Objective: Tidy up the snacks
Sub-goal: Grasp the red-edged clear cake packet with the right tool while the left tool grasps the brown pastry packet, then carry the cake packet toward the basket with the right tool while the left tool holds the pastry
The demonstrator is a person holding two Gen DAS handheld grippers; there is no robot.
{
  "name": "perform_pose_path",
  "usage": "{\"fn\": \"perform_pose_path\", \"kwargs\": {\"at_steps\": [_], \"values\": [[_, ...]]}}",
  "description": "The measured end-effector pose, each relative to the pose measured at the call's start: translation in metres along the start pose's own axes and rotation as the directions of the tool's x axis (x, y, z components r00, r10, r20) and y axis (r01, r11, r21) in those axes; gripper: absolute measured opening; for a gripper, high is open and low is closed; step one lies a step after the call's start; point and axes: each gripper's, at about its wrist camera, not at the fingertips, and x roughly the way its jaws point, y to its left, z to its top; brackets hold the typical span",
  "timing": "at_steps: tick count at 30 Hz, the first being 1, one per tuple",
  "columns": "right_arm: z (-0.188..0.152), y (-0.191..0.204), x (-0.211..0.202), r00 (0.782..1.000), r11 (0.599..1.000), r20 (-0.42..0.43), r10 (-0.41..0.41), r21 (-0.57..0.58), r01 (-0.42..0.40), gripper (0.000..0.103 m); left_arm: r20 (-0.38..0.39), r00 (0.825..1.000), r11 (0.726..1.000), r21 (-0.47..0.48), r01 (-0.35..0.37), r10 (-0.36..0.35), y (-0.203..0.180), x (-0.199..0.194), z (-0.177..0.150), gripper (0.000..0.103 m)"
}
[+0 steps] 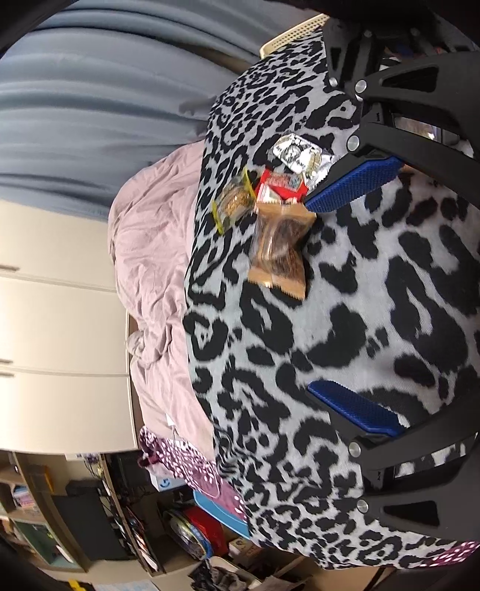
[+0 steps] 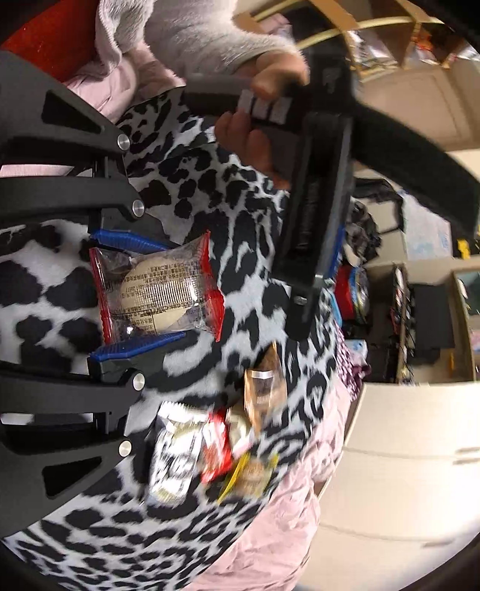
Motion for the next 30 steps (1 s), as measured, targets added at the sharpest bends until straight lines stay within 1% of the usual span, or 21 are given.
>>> {"fn": "perform_pose_path", "kwargs": {"at_steps": [4, 9, 11, 13, 15, 18, 21, 23, 28, 29, 30], "values": [[-0.01, -0.014, -0.02, 0.999, 0.997, 0.036, -0.038, 0.062, 0.036, 0.042, -0.027, 0.999, 0.997, 0.066, 0.032, -0.03, -0.017, 0.015, 0.006, 0.092], [-0.021, -0.031, -0.039, 0.995, 0.989, 0.076, -0.069, 0.14, 0.058, 0.042, -0.106, 0.991, 0.993, 0.081, 0.086, -0.077, -0.029, 0.044, 0.015, 0.092], [-0.024, -0.037, -0.043, 0.993, 0.985, 0.089, -0.076, 0.159, 0.061, 0.042, -0.127, 0.989, 0.992, 0.091, 0.086, -0.075, -0.034, 0.054, 0.018, 0.092], [-0.026, -0.04, -0.045, 0.992, 0.983, 0.097, -0.079, 0.175, 0.061, 0.042, -0.146, 0.986, 0.988, 0.115, 0.103, -0.086, -0.039, 0.063, 0.02, 0.092], [-0.029, -0.043, -0.047, 0.991, 0.98, 0.103, -0.083, 0.189, 0.062, 0.042, -0.163, 0.985, 0.989, 0.125, 0.078, -0.057, -0.041, 0.074, 0.022, 0.092], [-0.03, -0.046, -0.05, 0.99, 0.977, 0.11, -0.087, 0.205, 0.063, 0.042, -0.18, 0.983, 0.99, 0.122, 0.065, -0.042, -0.038, 0.087, 0.024, 0.091], [-0.031, -0.048, -0.052, 0.988, 0.974, 0.119, -0.094, 0.216, 0.067, 0.042, -0.182, 0.982, 0.992, 0.104, 0.067, -0.047, -0.03, 0.095, 0.026, 0.081], [-0.033, -0.05, -0.055, 0.987, 0.972, 0.128, -0.101, 0.226, 0.07, 0.042, -0.182, 0.983, 0.994, 0.097, 0.053, -0.034, -0.024, 0.097, 0.026, 0.071], [-0.035, -0.055, -0.058, 0.983, 0.965, 0.142, -0.118, 0.249, 0.08, 0.042, -0.158, 0.986, 0.995, 0.079, 0.064, -0.051, -0.016, 0.092, 0.024, 0.068], [-0.034, -0.057, -0.058, 0.982, 0.964, 0.144, -0.121, 0.253, 0.082, 0.042, -0.151, 0.987, 0.995, 0.079, 0.063, -0.05, -0.016, 0.088, 0.023, 0.063], [-0.035, -0.057, -0.06, 0.981, 0.963, 0.146, -0.124, 0.257, 0.083, 0.042, -0.142, 0.989, 0.995, 0.081, 0.058, -0.046, -0.016, 0.084, 0.022, 0.061]]}}
